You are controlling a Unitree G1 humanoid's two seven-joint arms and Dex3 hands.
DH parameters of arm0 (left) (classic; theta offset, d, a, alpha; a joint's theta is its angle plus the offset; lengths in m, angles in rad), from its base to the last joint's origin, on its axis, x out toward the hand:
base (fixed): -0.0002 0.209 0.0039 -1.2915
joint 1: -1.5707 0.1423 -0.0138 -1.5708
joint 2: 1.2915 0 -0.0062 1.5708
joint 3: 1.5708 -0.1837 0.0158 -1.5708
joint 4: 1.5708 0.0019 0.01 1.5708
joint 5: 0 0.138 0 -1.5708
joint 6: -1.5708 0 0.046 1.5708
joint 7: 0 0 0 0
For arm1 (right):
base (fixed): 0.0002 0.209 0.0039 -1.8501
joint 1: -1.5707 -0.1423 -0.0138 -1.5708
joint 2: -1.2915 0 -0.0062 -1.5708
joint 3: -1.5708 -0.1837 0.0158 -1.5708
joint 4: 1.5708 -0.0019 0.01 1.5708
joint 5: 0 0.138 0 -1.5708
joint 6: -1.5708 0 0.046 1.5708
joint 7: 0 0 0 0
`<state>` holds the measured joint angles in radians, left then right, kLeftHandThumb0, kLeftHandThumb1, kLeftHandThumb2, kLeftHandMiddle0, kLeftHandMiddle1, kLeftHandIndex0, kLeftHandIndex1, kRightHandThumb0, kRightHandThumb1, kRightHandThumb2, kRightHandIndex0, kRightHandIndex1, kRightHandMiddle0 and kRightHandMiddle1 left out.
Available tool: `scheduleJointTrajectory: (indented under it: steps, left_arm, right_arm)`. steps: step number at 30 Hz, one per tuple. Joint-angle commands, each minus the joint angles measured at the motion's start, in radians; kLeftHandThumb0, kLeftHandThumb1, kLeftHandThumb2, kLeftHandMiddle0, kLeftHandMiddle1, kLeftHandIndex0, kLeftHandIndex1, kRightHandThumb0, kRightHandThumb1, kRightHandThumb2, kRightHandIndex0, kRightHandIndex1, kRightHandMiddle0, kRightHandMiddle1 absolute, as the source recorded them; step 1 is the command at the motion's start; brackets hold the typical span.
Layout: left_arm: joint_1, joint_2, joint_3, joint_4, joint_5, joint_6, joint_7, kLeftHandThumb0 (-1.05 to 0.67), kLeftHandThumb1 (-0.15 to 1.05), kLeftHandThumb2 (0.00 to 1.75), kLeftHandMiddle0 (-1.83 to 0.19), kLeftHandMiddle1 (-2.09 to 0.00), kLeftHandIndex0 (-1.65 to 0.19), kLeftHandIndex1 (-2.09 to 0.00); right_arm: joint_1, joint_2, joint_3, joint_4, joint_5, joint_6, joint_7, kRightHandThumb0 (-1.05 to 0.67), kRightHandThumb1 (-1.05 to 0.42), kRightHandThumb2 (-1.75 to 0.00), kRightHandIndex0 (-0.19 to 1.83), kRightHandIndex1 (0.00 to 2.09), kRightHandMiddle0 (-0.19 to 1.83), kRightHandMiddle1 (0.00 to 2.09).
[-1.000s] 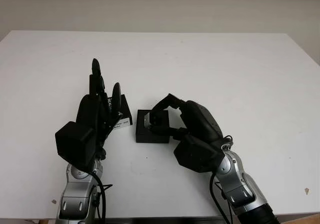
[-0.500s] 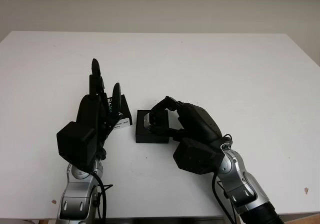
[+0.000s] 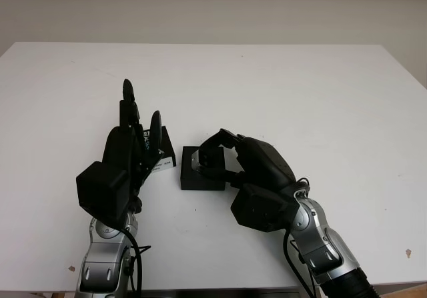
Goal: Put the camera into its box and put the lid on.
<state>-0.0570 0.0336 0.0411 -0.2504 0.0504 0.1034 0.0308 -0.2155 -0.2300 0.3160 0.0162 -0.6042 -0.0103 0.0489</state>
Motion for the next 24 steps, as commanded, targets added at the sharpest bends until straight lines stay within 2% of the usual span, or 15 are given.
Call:
scheduleJointTrajectory:
  steps: [1,5,9,14,24]
  left_arm:
    - [0.005,-0.002,-0.006,-0.018,0.002,-0.001,0.002,-0.57,1.05,0.65,0.18,-0.05,0.19,-0.05]
    - [0.006,-0.002,-0.008,-0.015,0.005,-0.006,0.004,-0.58,1.05,0.64,0.17,-0.06,0.19,-0.05]
    - [0.007,-0.002,-0.009,-0.011,0.008,-0.008,0.005,-0.58,1.05,0.63,0.17,-0.06,0.18,-0.05]
    - [0.008,-0.007,-0.011,-0.009,0.010,-0.010,0.010,-0.59,1.05,0.62,0.16,-0.06,0.18,-0.06]
    - [0.009,-0.008,-0.013,-0.013,0.001,0.006,0.009,-0.60,1.05,0.62,0.17,-0.05,0.19,-0.05]
  right_arm:
    - [0.012,-0.002,0.010,0.003,-0.004,-0.013,-0.010,-0.43,-0.95,-0.06,0.30,0.45,0.38,1.13]
    - [0.019,-0.001,0.010,0.017,-0.004,-0.055,-0.056,-0.37,-0.96,-0.05,0.32,0.62,0.40,1.39]
    - [0.017,-0.016,0.019,0.055,-0.023,-0.127,-0.112,-0.34,-0.97,-0.05,0.26,0.80,0.37,1.52]
    - [0.014,-0.023,0.023,0.103,-0.029,-0.212,-0.178,-0.33,-0.96,-0.05,0.22,0.89,0.37,1.55]
    - [-0.005,-0.016,0.008,0.186,-0.014,-0.329,-0.272,-0.34,-0.97,-0.06,0.17,0.93,0.35,1.57]
